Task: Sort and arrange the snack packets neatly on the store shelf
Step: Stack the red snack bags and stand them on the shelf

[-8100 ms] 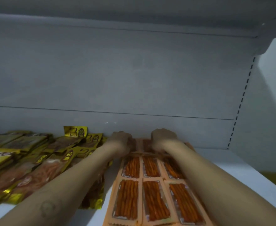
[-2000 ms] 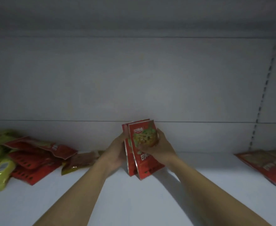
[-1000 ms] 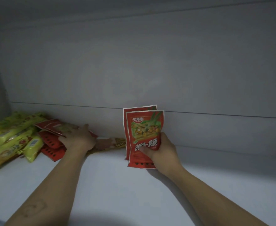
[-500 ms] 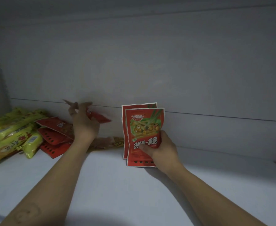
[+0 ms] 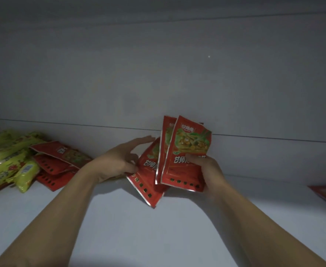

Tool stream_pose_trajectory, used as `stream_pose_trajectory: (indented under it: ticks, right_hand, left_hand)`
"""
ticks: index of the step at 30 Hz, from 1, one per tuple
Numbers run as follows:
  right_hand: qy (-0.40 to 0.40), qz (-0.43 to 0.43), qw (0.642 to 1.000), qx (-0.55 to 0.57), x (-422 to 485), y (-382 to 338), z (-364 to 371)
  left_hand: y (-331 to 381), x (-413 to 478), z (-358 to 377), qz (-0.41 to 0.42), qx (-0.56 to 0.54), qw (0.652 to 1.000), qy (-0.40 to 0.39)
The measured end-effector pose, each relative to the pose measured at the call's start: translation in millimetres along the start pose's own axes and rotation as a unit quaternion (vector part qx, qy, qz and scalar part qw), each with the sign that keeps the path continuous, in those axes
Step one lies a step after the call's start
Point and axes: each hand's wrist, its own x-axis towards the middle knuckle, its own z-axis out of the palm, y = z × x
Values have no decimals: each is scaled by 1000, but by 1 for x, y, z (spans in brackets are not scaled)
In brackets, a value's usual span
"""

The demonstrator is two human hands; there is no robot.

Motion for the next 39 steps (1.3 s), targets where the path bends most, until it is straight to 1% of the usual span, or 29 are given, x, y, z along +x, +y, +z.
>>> stream_pose_trajectory:
  ticks: [1, 3, 6, 8, 9, 11, 15, 17, 19, 21, 24, 26, 28, 31, 33, 35, 37, 39]
  right_hand:
    - [15, 5, 1000, -18, 1, 3, -1]
    - [48, 12, 998, -29, 4, 8, -4]
    - [75, 24, 997, -20, 7, 9, -11]
    - [69, 38, 997, -8, 7, 9, -12]
    - [62, 43, 997, -3, 6, 9, -11]
    - [44, 50, 998, 8, 4, 11, -9]
    - [15, 48, 998, 41, -3, 6, -10]
    - [12, 35, 998, 58, -4, 3, -15]
    - [3, 28, 998, 63, -5, 1, -19]
    - [-18, 32, 999, 39, -7, 3, -21]
    - [-38, 42, 998, -2, -8, 9, -24]
    - [-18, 33, 999, -7, -8, 9, -25]
    - [23, 12, 999, -33, -8, 4, -24]
    - [108, -17, 990, -87, -10, -4, -17]
    - [161, -24, 982, -101, -10, -7, -13]
    - [194, -33, 975, -105, -12, -15, -14]
    - [213, -49, 968, -124, -15, -26, -16]
    - [230, -71, 948, -208, -23, -40, -20]
  left_hand:
    - [-1, 2, 2, -3, 13, 1000, 28]
    - [-6, 4, 5, -8, 0, 998, 66]
    - [-11, 9, 8, -6, -67, 990, 122]
    - [-13, 14, 14, -16, -135, 978, 157]
    - [-15, 16, 18, -27, -173, 972, 157]
    - [-18, 18, 26, -40, -240, 961, 133]
    - [-23, 22, 37, -47, -297, 946, 122]
    - [-25, 23, 40, -60, -303, 945, 111]
    - [-26, 21, 43, -70, -280, 954, 75]
    - [-27, 20, 48, -82, -257, 962, 43]
    - [-30, 23, 60, -93, -275, 956, 30]
    - [-30, 28, 66, -92, -306, 948, 17]
    - [-27, 31, 72, -80, -325, 942, 5]
    - [-20, 35, 82, -64, -281, 957, 0]
    - [-14, 38, 91, -64, -280, 958, 16]
    - [-3, 45, 97, -59, -298, 952, 18]
    - [11, 53, 102, -45, -307, 951, -8]
    - [26, 60, 108, -32, -308, 950, -29]
